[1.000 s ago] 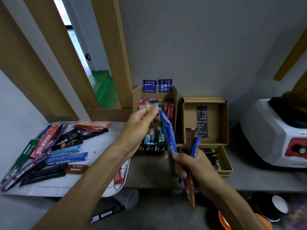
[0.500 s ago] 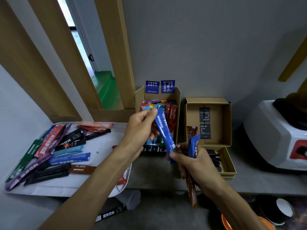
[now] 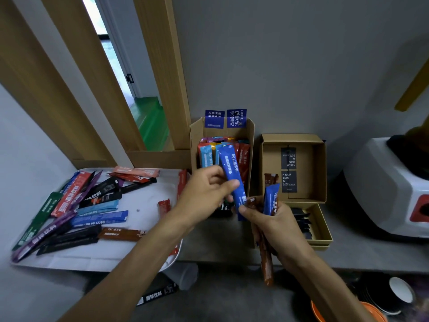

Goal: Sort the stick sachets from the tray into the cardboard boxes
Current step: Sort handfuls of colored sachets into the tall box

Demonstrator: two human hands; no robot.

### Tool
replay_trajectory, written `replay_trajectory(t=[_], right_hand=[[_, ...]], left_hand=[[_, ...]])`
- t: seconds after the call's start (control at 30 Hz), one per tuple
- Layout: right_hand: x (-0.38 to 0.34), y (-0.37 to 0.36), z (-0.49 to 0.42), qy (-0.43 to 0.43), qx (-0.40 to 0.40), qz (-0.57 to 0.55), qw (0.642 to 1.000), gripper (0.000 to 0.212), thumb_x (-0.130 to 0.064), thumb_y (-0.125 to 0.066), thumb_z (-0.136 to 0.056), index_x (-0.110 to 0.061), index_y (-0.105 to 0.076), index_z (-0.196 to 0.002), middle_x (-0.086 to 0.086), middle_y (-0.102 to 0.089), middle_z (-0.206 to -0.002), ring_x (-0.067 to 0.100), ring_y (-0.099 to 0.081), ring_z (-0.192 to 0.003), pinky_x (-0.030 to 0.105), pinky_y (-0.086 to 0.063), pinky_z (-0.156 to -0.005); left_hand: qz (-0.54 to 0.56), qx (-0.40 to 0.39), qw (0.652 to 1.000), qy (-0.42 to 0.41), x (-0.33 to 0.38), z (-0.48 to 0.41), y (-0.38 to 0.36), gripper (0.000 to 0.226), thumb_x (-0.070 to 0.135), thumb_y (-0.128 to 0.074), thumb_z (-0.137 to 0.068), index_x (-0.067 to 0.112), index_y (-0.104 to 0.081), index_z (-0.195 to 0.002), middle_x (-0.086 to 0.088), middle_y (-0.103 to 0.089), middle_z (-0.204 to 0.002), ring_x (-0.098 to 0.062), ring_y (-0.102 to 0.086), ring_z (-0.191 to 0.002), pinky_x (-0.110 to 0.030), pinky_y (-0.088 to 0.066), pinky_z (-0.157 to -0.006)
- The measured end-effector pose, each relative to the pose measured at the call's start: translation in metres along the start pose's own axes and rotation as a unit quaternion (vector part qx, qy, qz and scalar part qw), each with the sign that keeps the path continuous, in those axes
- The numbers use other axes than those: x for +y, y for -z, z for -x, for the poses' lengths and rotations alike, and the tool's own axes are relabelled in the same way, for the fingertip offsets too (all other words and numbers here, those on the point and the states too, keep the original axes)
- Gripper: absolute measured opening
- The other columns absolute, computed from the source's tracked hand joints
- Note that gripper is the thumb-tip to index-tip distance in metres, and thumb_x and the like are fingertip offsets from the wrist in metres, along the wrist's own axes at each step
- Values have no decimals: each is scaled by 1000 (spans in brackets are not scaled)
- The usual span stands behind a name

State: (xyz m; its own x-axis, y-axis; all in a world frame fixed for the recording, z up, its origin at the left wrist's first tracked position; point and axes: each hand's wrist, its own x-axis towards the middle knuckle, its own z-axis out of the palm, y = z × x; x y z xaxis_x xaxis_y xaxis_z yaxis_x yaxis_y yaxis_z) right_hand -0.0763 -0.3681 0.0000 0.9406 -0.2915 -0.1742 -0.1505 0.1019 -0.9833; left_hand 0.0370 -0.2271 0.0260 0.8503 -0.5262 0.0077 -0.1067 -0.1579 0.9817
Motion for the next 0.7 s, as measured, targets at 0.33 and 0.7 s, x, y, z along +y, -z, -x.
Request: replay_trajectory(t=[0.33, 0.7], right_hand=[[7, 22, 3, -40, 100, 1, 994, 12, -26, -70, -90, -23, -71, -101, 7, -71, -100, 28, -69, -94, 34, -59, -72], [2, 28, 5, -60, 67, -27, 996, 18, -27, -70, -88, -13, -66, -100, 3, -65, -79, 7, -58, -56, 20, -49, -55]], left_hand=[[-153, 111, 981, -52, -38, -25, -25, 9, 20, -63, -96, 24, -58, -90, 10, -62, -84, 12, -60, -75, -8, -48, -61], [-450, 134, 851, -236, -73, -17, -22, 67, 31, -79, -80, 14, -48, -137, -8, -49, -126, -19, -57, -109, -30, -53, -89]])
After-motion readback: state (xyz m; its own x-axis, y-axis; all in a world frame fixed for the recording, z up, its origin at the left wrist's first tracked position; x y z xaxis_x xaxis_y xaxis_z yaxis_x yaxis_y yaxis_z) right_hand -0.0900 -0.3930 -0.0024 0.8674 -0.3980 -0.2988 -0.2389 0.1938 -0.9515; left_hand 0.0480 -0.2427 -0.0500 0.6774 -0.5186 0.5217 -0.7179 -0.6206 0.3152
